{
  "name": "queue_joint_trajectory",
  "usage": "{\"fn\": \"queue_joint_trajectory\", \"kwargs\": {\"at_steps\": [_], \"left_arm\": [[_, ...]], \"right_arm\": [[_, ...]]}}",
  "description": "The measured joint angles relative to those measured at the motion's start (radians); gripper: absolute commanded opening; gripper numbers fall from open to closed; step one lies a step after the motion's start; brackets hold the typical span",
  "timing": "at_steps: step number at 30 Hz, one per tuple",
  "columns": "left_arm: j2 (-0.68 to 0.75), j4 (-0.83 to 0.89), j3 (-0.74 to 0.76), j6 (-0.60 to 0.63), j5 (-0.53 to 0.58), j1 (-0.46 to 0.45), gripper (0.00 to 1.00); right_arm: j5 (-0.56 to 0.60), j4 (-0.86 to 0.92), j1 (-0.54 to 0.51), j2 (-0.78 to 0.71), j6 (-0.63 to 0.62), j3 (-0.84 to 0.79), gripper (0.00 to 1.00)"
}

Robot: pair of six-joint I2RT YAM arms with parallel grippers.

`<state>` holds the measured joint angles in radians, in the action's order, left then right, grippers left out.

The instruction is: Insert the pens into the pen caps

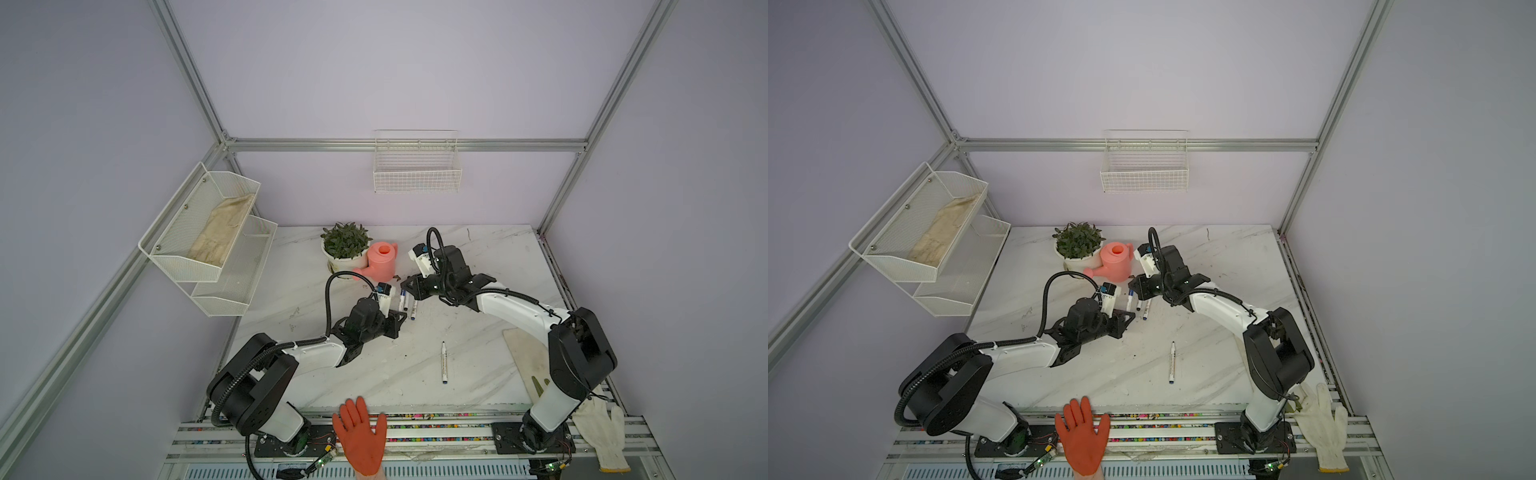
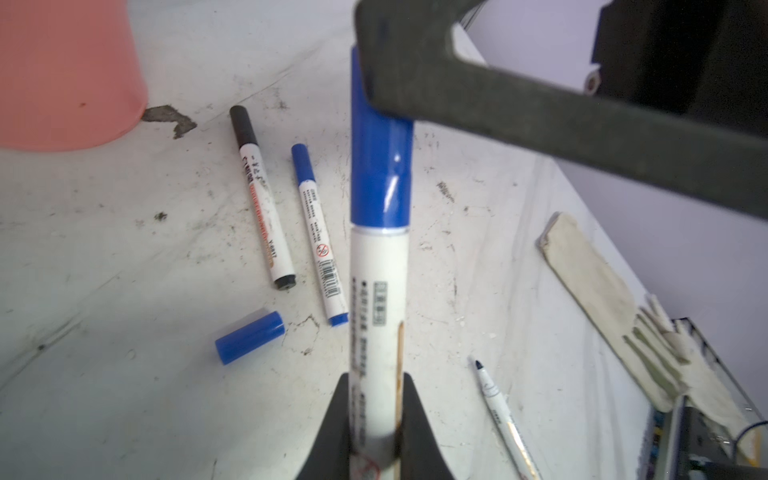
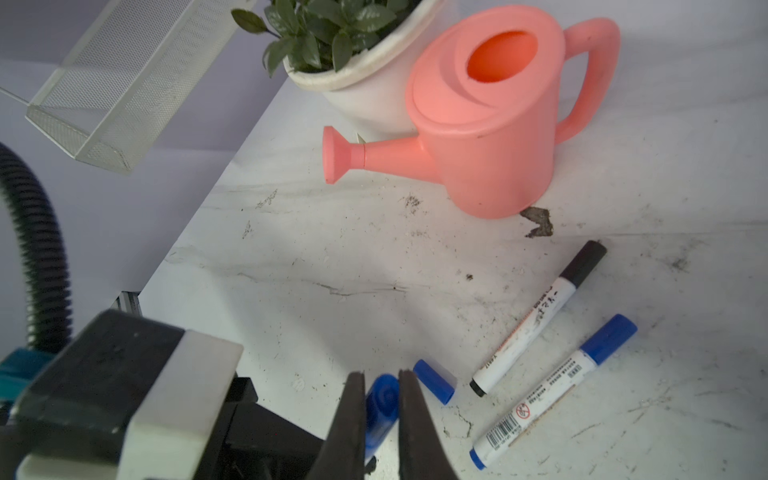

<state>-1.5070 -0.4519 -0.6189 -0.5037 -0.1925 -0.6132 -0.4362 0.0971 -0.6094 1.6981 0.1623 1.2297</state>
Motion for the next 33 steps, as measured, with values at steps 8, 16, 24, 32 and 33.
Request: {"fn": "queue_joint_trajectory", "kwargs": {"at_steps": [8, 16, 24, 32, 33], "left_arm": [[0.0, -0.065, 0.0, 0.0, -0.123, 0.055, 0.0], [0.021, -0.023, -0.002, 0.131, -0.051, 0.056, 0.0], [0.051, 0.046, -0.002, 0.199, 0.087, 0.042, 0.0], [0.144, -0.183, -0.088, 0.184, 0.306, 0.071, 0.0], [0.147, -0.197, -0.092, 0.184, 0.312, 0.068, 0.0]], "right_arm": [[0.014, 0.056, -0.002, -0.013, -0.071, 0.057, 0.0], [0.153, 0.145, -0.053, -0.011, -0.135, 0.114, 0.0], [0.287, 0.18, -0.107, 0.005, -0.19, 0.132, 0.0], [0.158, 0.513, -0.114, 0.066, -0.234, 0.013, 0.0], [0.151, 0.524, -0.114, 0.065, -0.236, 0.013, 0.0]]}}
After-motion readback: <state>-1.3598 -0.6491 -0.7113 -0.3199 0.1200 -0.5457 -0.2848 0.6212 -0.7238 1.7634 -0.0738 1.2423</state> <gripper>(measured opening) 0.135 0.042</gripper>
